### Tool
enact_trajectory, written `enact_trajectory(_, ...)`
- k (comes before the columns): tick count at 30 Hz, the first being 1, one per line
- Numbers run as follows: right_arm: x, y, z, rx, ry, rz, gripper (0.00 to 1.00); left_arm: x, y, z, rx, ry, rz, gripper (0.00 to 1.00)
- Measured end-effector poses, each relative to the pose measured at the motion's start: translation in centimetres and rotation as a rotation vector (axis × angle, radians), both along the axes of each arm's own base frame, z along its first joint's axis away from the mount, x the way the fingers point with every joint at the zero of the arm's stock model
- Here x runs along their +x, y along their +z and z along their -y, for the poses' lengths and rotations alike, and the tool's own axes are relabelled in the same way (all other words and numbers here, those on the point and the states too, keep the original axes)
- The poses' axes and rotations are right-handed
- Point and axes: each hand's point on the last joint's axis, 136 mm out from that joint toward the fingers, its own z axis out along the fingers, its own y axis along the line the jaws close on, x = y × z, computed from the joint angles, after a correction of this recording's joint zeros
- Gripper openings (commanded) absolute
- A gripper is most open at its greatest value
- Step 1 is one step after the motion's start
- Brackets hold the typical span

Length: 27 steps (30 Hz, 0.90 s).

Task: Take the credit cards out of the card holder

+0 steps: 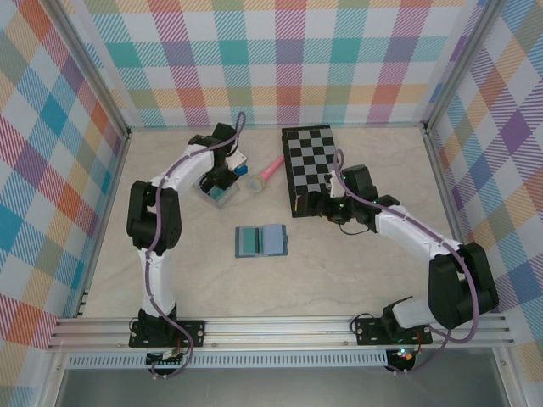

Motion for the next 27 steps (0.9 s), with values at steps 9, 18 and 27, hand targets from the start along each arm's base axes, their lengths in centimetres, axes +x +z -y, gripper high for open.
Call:
enact_trajectory(9, -0.1, 0.1, -0.1, 0.008, 0.006, -0.005, 1.0, 1.3, 0.8, -0.7, 0.036, 0.063, 0.042, 0.43)
enact_trajectory(18, -0.3, 0.0, -0.1, 0.003, 0.007, -0.014, 1.0, 2.4, 4.3, -0.6, -0.067, 0.27, 0.166, 0.61)
enact_trajectory(27, -1.3, 0.7, -3.2, -0.011, 0.077, -0.034, 0.96, -4.3, 12.0, -1.5, -0.383, 0.574, 0.329, 0.89)
